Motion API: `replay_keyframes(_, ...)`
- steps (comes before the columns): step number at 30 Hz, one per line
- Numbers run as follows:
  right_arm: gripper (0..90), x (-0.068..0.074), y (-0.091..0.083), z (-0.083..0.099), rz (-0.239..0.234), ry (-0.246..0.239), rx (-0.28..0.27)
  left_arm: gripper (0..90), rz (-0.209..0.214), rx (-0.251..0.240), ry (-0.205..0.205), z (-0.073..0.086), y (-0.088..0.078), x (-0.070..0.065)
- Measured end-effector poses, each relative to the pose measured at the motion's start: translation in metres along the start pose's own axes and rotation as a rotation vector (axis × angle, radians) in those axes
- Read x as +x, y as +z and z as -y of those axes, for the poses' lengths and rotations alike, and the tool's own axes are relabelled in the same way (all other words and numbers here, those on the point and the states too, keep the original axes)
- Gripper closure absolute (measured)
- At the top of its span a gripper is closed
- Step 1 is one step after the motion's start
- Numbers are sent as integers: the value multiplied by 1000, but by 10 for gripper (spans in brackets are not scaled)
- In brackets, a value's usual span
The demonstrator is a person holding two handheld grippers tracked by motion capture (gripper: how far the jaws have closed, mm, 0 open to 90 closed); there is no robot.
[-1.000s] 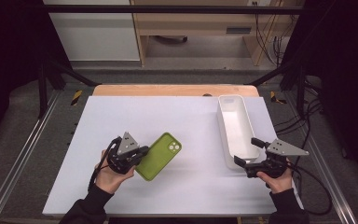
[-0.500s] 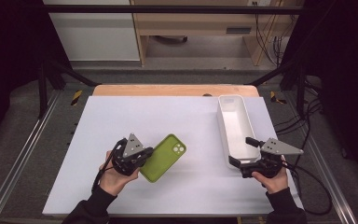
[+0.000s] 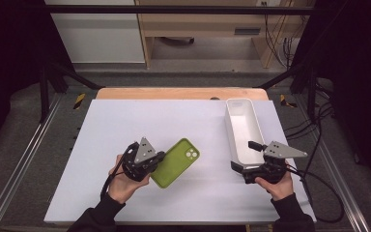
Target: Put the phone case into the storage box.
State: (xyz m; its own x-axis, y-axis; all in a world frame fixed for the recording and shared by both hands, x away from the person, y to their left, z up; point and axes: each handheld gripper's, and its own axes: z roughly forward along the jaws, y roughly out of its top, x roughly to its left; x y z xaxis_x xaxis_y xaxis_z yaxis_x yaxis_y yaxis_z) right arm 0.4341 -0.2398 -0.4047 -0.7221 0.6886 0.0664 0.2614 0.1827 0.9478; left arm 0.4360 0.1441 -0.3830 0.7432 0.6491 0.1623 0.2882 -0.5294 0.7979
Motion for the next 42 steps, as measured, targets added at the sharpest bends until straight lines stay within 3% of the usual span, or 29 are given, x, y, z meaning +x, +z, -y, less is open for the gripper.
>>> replay_keyframes(24,20,21,21,-18,-35,-25,58,882,27,-22,42,-13,10,-15)
replay_keyframes(42,32,31,39,-30,-69,-30,115,882,28,-7,91,-14,15,-24)
